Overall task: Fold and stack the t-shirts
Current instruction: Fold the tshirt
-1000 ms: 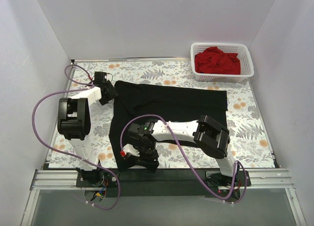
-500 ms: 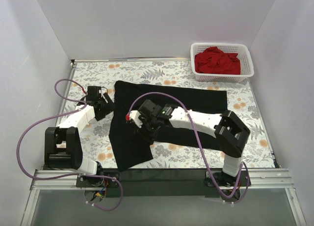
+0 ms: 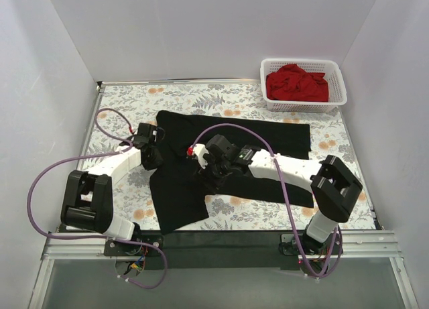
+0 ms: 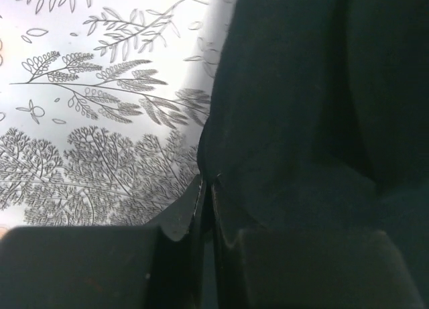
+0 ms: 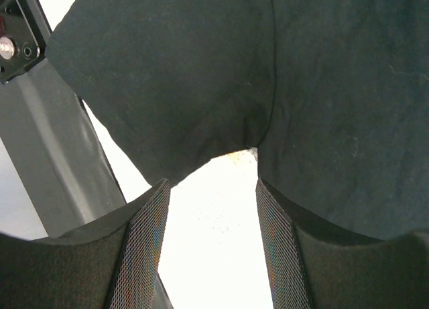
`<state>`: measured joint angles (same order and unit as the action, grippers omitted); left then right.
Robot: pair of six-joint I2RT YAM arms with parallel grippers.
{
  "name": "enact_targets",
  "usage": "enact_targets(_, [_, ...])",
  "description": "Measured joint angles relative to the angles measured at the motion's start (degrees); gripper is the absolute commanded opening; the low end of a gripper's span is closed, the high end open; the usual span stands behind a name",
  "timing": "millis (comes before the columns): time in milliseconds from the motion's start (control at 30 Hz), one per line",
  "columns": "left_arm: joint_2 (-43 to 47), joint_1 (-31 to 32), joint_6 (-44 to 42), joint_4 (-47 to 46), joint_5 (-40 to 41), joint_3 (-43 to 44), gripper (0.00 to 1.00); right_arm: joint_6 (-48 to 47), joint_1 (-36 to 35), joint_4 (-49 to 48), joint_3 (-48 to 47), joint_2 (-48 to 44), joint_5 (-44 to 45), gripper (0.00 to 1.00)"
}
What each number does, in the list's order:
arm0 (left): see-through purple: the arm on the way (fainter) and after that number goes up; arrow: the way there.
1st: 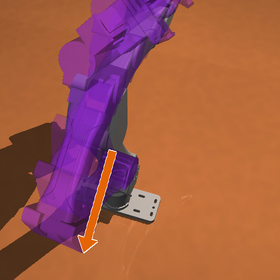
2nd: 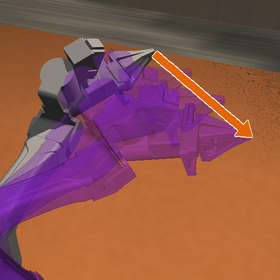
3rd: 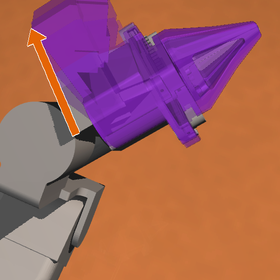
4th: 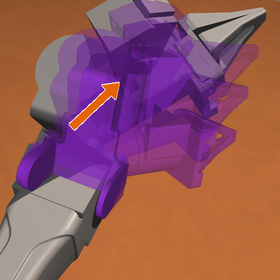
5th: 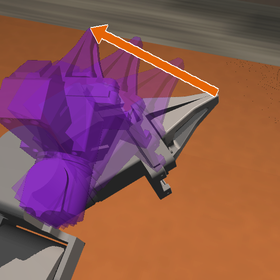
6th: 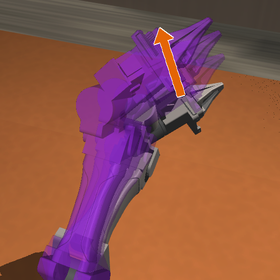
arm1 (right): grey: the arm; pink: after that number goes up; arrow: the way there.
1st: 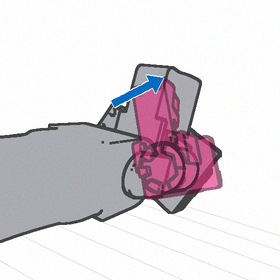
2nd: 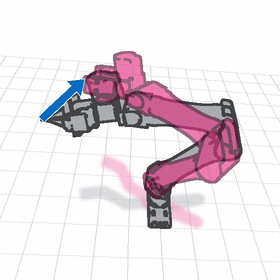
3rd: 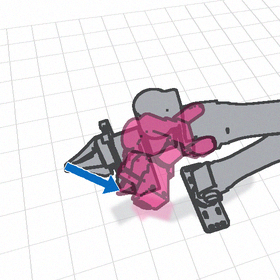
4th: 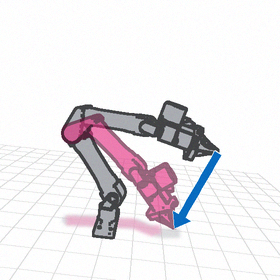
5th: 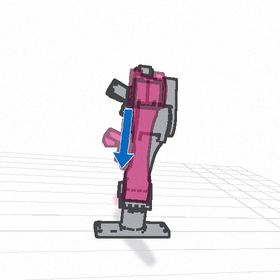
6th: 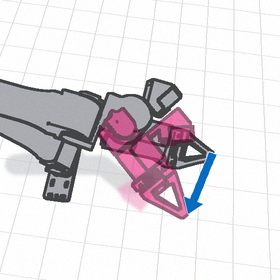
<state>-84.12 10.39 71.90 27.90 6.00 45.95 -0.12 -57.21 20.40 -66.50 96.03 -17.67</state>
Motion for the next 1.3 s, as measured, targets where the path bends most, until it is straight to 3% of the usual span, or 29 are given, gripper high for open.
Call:
enact_targets(167, [-0.76, 7.26, 0.00, 4.79, 7.98, 6.32, 0.09, 2.62, 1.86, -2.82, 3.82, -3.52, 1.33, 0.52])
enact_targets(367, [-6.32, 17.07, 1.60, 9.31, 15.69, 11.69, 0.21, 6.56, 5.29, -7.52, 10.01, -10.32, 4.33, 0.52])
enact_targets(733, [-18.97, 30.14, 4.07, 14.21, 19.78, 19.28, 0.44, 10.49, 8.57, -14.32, 18.67, -19.91, 8.63, 0.52])
enact_targets(767, [-19.08, 30.60, 4.17, 14.36, 19.69, 19.56, 0.50, 10.54, 8.61, -14.80, 19.39, -20.68, 8.76, 0.51])
enact_targets(867, [-18.93, 31.21, 4.44, 14.49, 18.99, 19.96, 0.55, 10.56, 8.61, -16.33, 21.49, -23.15, 9.05, 0.51])
enact_targets(1100, [-12.87, 30.25, 5.79, 13.07, 16.92, 19.93, 0.59, 9.42, 8.61, -21.38, 24.17, -27.08, 6.78, 0.51])
enact_targets(1300, [-0.59, 20.31, 6.91, 7.21, 11.72, 15.54, 0.58, 6.54, 8.22, -22.91, 23.65, -23.43, -1.38, 0.50])
